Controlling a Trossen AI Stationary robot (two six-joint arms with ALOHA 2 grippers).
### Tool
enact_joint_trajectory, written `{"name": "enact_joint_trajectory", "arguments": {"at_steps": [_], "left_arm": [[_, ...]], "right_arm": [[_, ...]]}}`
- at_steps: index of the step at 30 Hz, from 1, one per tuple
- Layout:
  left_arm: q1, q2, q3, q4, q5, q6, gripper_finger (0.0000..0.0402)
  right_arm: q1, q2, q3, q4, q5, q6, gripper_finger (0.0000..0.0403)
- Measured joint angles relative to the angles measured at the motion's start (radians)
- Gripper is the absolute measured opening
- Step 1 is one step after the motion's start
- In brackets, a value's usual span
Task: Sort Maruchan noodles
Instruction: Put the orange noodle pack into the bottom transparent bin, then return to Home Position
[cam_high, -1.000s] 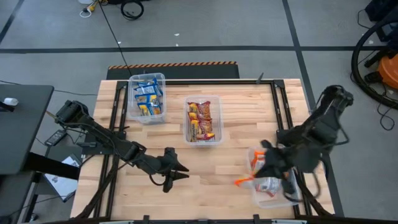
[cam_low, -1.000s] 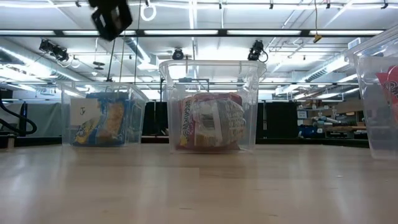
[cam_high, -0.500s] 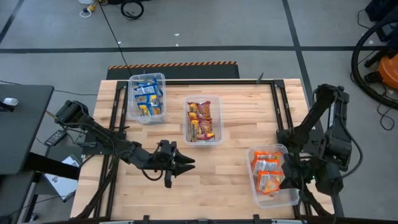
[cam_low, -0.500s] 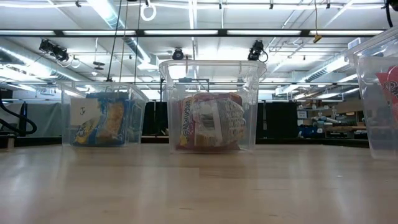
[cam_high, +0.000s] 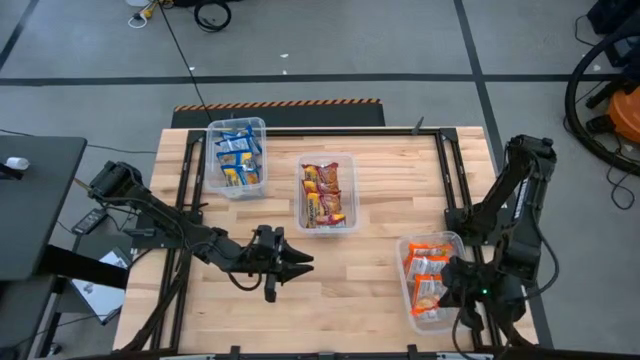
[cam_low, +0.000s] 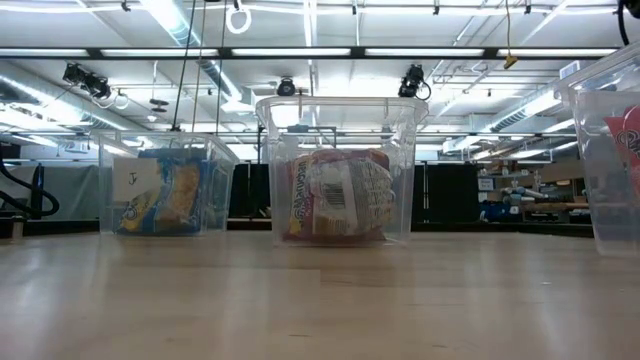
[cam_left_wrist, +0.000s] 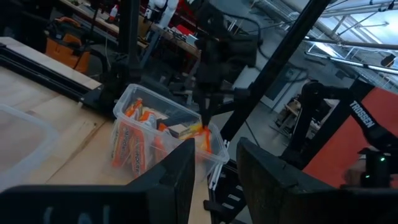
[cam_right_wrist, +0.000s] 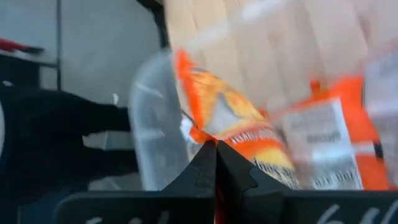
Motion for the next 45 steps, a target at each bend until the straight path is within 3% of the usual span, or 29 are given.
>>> {"name": "enact_joint_trajectory", "arguments": {"at_steps": [9,13,17,22,25,30,36,45], "left_arm": [[0.000,0.000,0.000,-0.005,0.000,0.015,0.0123],[0.000,0.000,0.000,-0.005,-0.017,0.019,0.0123],[0.000,0.000,0.000,-0.005,-0.109,0.063,0.0123],[0.000,0.000,0.000,-0.004,-0.200,0.071,0.0123],[0.000,-0.007,0.000,0.000,-0.236,0.069,0.0123],[0.044,-0.042,0.000,0.023,-0.249,0.071,0.0123],[0.123,-0.060,0.002,0.022,-0.180,0.106,0.0123],[0.189,-0.060,0.002,-0.008,-0.179,0.109,0.0123]], "right_arm": [[0.001,-0.001,-0.090,-0.067,-0.189,0.066,0.0071],[-0.007,-0.005,-0.090,-0.106,-0.149,0.059,0.0104],[-0.051,0.001,-0.090,-0.170,-0.093,0.006,0.0124],[-0.127,-0.024,-0.067,-0.174,-0.201,-0.189,0.0140],[-0.178,-0.067,0.004,-0.195,-0.214,-0.316,0.0145],[-0.269,-0.144,0.085,-0.179,-0.137,-0.526,0.0144],[-0.444,-0.206,0.089,-0.081,-0.076,-0.777,0.0135],[-0.783,-0.146,0.089,0.067,0.006,-1.129,0.0092]]}}
